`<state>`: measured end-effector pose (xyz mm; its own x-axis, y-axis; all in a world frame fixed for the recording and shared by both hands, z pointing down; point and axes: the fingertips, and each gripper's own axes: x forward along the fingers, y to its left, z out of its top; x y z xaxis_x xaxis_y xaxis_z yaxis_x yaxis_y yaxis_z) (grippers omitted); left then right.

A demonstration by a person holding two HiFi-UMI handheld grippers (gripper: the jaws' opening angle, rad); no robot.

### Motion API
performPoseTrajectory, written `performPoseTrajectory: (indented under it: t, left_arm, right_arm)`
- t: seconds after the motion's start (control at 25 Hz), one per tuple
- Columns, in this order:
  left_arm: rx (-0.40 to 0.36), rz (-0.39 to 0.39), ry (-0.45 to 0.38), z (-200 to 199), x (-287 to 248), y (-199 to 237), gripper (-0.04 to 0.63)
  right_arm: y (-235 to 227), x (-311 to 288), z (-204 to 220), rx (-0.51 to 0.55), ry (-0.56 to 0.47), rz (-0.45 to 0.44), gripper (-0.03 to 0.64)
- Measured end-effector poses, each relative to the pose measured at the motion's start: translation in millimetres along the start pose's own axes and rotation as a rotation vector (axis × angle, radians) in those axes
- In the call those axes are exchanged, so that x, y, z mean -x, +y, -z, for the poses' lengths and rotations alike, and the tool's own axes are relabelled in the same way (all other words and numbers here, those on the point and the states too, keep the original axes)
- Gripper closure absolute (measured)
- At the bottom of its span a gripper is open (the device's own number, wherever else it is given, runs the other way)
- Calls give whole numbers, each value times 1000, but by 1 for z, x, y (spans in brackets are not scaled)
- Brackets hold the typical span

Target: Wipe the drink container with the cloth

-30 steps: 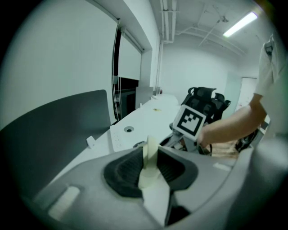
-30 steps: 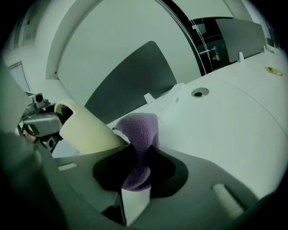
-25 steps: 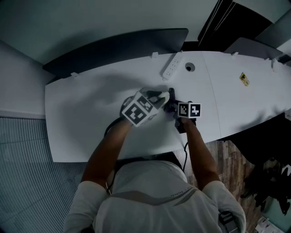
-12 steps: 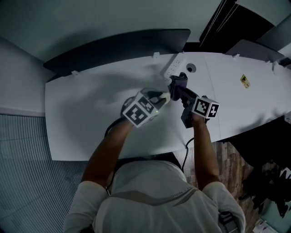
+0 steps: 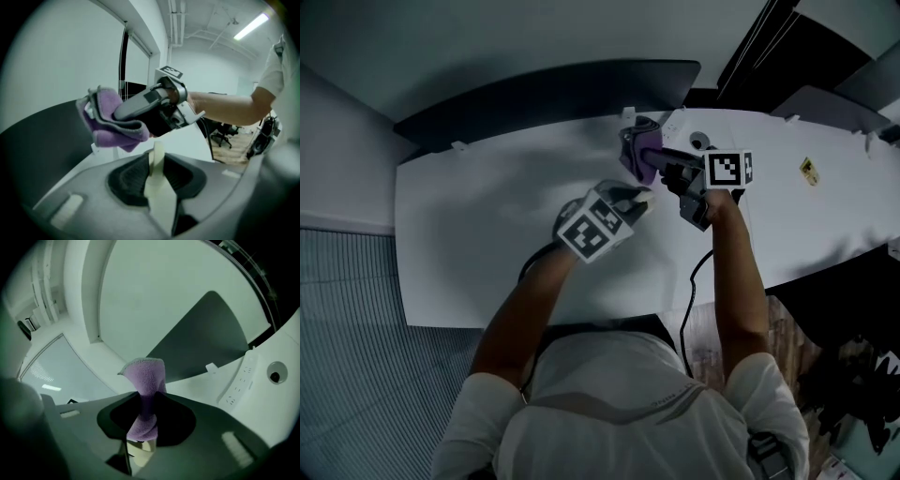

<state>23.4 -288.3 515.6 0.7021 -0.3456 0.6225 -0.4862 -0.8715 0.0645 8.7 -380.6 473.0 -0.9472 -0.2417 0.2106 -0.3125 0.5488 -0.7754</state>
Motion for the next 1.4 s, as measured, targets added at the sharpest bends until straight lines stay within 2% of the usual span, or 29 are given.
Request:
performPoseTrajectory:
  t: [0.16,0.32,0.48,0.6,0.84,1.2,1.32,1.4]
  left_arm:
    - [-1,-5,0,0,0,-1,500]
    - [-2,-6,-4,1,-1,-1,500]
    - [-1,-5,-3,2,0,1,500]
    - [-1,-4,-4,2,0,1,500]
    - [9,-1,-8,1,-1,2,499]
    - [13,-4,-17,0,0,2,499]
    - [2,-9,-25,0,0,2,500]
    - [-8,-14,-40,0,1,3,500]
  right_arm:
    - [-17,-23,26,-36,188,-29,518]
    - [-41,-33,46,-121,242,-42,520]
    - [-66,-39,66,-159,284,10,520]
    - [-79,-44,80,-171,287,30,520]
    - [-109,-47,98,-154,296,131,520]
    - [-142,-49,120,-78,320,280,520]
    - [-144,-46,116,-68,277,305,520]
    - [-141,-39,102,-68,195,323,520]
